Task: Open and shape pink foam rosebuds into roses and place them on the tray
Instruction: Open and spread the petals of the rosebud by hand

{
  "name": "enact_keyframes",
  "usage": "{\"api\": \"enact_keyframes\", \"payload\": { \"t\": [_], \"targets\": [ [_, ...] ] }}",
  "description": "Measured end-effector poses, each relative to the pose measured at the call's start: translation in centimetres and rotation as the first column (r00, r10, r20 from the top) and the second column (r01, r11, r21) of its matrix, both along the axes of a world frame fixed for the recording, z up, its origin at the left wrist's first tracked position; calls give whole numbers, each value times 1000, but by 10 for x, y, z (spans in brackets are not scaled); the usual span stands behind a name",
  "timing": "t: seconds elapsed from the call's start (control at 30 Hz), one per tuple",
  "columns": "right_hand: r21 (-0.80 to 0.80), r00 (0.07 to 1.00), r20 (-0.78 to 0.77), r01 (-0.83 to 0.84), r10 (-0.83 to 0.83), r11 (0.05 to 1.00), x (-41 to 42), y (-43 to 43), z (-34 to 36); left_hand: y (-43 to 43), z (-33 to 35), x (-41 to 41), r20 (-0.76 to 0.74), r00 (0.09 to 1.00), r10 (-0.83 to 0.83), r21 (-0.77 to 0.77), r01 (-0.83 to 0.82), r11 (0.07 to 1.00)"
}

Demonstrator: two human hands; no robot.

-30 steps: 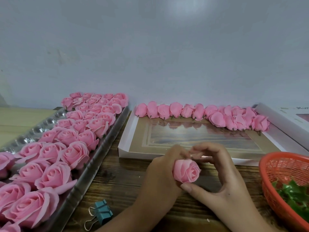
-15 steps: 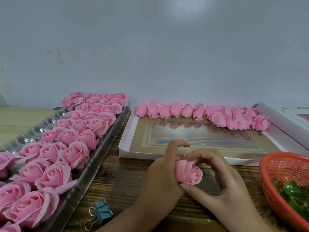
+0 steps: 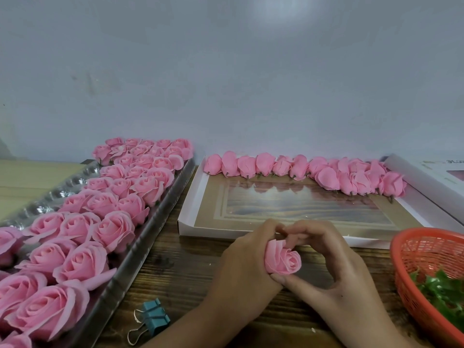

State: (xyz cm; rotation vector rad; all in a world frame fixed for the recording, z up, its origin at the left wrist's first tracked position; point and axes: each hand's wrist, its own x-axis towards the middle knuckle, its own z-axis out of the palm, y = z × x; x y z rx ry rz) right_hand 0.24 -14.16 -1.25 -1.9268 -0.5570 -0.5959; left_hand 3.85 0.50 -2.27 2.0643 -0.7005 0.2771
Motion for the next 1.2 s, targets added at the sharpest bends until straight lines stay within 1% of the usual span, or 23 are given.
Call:
{"api": "enact_keyframes", "payload": {
  "t": [0.2, 0.3, 0.4, 0.57, 0.73, 0.87, 0.93, 1.03, 1.1, 1.2],
  "targets": [
    [-26, 1000, -22, -14, 13, 1000, 0, 1, 3, 0, -3, 5, -69, 997, -19, 18, 21, 1000],
    [-53, 1000, -3, 18, -18, 998, 0, 2, 1, -1, -4, 5, -41, 999, 23, 24, -22, 999],
    [-100, 999, -16, 47, -49, 994, 1, 2, -1, 1, -5, 2, 5, 999, 38, 43, -38, 998],
    [-134, 1000, 8, 14, -13, 991, 4, 1, -3, -2, 0, 2, -25, 998, 51, 97, -48, 994],
    [-147, 999, 28, -41, 46, 988, 6, 1, -2, -2, 0, 7, -78, 997, -12, 49, 16, 999],
    [-123, 1000, 27, -7, 10, 992, 4, 1, -2, -2, 0, 8, -107, 994, -18, 33, 22, 999],
    [-96, 1000, -13, 23, -24, 995, 3, 2, -2, -2, 2, 2, -72, 997, 7, 37, -4, 999],
    [-71, 998, -44, 30, -33, 997, 2, 2, -2, -2, 5, -3, 54, 997, 57, 155, -64, 986],
    [-91, 999, -28, 20, -22, 996, 3, 2, -2, -3, 8, -3, 54, 996, 70, 178, -79, 981],
    [-121, 1000, -14, -3, 1, 993, 4, 2, -1, -2, 7, -1, 2, 999, 36, 163, -36, 986]
  ]
}}
